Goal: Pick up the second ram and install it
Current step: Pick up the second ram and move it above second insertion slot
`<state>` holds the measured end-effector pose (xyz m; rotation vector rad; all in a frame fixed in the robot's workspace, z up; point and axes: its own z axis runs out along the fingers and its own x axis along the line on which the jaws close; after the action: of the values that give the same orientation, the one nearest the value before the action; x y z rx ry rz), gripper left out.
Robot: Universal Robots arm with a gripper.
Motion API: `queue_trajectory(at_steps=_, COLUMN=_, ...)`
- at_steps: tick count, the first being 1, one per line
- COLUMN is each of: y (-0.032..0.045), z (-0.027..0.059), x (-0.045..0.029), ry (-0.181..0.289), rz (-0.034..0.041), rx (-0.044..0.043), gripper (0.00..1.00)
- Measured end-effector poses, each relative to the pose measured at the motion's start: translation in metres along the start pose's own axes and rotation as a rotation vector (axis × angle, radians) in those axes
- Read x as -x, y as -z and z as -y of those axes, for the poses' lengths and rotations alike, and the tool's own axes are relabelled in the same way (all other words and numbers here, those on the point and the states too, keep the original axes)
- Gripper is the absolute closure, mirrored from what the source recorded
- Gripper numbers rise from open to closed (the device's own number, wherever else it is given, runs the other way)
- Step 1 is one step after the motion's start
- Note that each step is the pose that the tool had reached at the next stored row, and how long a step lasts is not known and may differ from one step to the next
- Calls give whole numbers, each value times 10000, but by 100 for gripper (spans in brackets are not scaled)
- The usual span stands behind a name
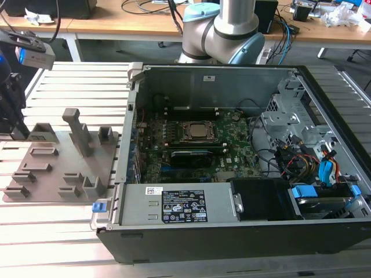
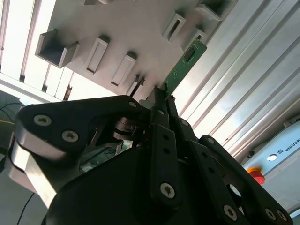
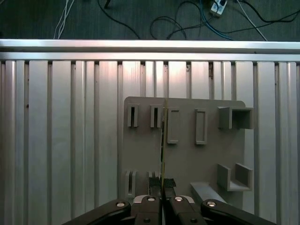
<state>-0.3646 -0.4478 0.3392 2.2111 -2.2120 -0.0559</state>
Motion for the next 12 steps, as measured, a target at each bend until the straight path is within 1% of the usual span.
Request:
queue_trajectory(at_steps=5, y=56, z=-2, x=1, ry=0, rz=0, rx=0, gripper=86)
queue_trajectory(at_steps=12, y=114, z=-4, x=2, ry=0, rz=0, rx=0, gripper=86)
